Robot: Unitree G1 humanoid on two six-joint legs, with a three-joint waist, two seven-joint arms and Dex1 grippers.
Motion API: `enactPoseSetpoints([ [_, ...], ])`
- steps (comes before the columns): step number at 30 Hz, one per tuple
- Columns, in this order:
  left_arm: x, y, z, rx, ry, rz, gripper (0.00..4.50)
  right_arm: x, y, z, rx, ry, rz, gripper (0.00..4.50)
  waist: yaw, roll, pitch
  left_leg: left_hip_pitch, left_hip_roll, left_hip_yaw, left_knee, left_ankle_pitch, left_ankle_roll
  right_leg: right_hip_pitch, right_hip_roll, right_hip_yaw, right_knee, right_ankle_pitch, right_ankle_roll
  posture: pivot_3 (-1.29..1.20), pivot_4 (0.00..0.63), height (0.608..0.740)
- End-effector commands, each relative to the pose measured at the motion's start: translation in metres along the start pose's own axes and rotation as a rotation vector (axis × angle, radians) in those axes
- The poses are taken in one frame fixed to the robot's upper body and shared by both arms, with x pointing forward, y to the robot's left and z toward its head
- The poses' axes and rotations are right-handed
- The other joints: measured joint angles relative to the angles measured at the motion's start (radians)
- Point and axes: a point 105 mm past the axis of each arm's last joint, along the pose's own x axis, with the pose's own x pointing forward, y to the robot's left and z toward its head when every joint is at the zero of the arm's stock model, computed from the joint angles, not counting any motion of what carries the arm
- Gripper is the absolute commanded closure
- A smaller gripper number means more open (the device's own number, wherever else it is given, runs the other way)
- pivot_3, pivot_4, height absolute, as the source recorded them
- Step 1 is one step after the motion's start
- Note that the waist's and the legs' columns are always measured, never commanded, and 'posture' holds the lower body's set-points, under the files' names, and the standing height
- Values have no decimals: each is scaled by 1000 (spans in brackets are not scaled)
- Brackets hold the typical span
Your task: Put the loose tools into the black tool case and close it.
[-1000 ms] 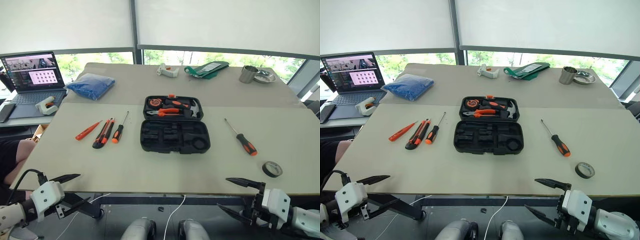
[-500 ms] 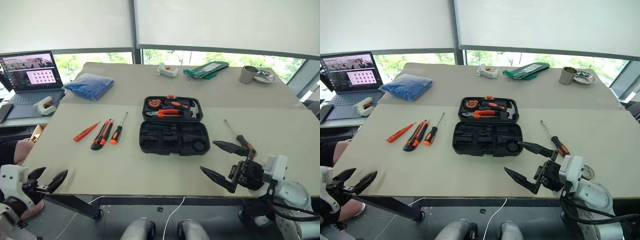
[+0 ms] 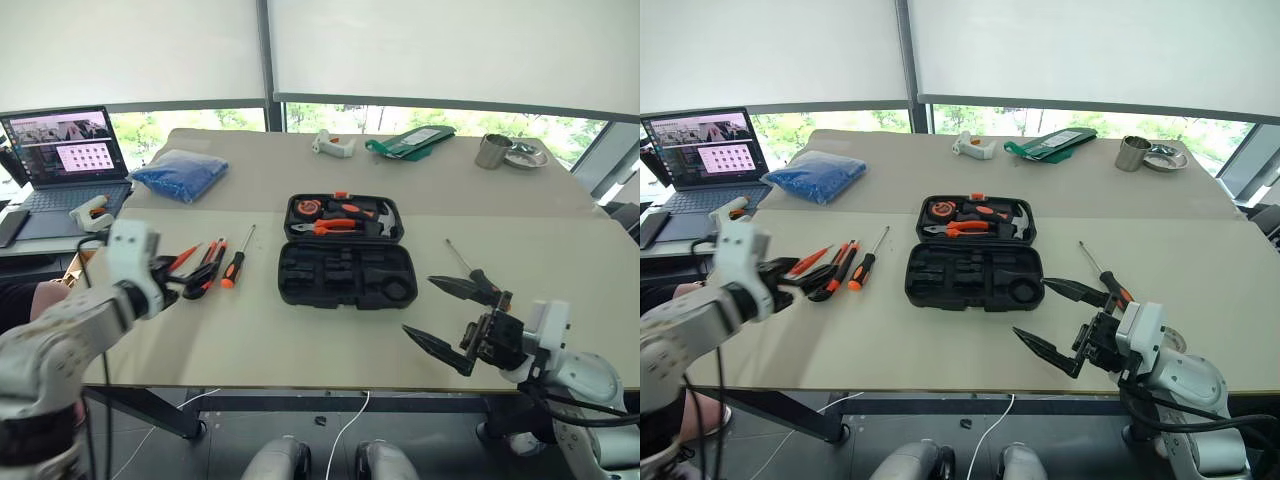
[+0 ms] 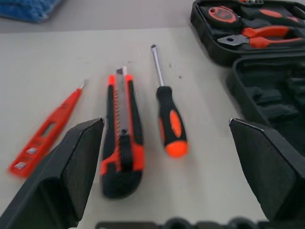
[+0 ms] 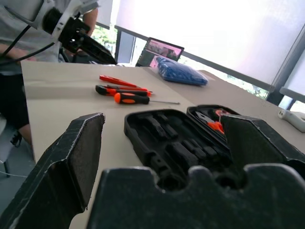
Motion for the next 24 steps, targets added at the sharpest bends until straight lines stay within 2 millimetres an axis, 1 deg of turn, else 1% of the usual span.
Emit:
enactPoseSetpoints([
  [1, 26, -8, -2, 31, 37, 78, 0, 2, -3, 10, -41, -11, -2, 15, -7, 0, 0, 0, 0, 0, 0, 1, -2, 0, 0, 0, 0, 2, -3, 0, 150, 740],
  [2, 33, -14, -3, 48, 44, 75, 0, 1, -4, 10, -45, -11, -1, 15, -10, 0, 0, 0, 0, 0, 0, 2, -3, 0, 0, 1, 0, 4, -6, 0, 150, 740],
  [4, 46, -20, -5, 25, 41, 95, 0, 0, -4, 11, -43, -11, -4, 15, -12, 0, 0, -1, 0, 0, 0, 0, 0, 0, 0, 0, 0, 4, -7, 0, 150, 740],
  [6, 57, -27, -15, 52, 79, 113, 0, -2, -6, 12, -47, -11, -7, 15, -10, -1, 0, -1, 0, 0, 0, -1, 1, 0, -1, 0, -1, 4, -6, 0, 150, 740],
  [8, 64, -28, -24, 33, 115, 155, 0, -4, -7, 13, -53, -9, -7, 15, -10, -1, 0, -1, 1, 0, 0, -1, 1, 0, -1, 0, -2, 4, -6, 0, 150, 740],
  [12, 67, -26, -17, 36, 49, 213, 0, -9, -8, 11, -53, -1, -14, 15, -9, -1, 1, -2, 1, 0, 0, -1, 2, 0, -2, 0, -3, 4, -6, 0, 150, 740],
  [17, 73, -28, -28, 13, 93, 196, 0, -9, -8, 10, -52, 3, -14, 15, -9, -1, 1, -2, 1, 0, 0, -1, 2, 0, -2, 0, -3, 4, -6, 0, 150, 740],
  [20, 79, -24, -35, 1, 138, 204, 0, -7, -9, 10, -49, 1, -10, 15, -9, -1, 1, -3, 1, 0, 0, -1, 2, -1, -2, 0, -3, 4, -6, 0, 150, 740],
  [24, 84, -21, -35, -8, 147, 221, 0, -5, -13, 14, -40, -5, -1, 15, -9, -1, 1, -2, 1, 0, 1, -1, 2, 0, -2, -1, -3, 4, -6, 0, 150, 740],
])
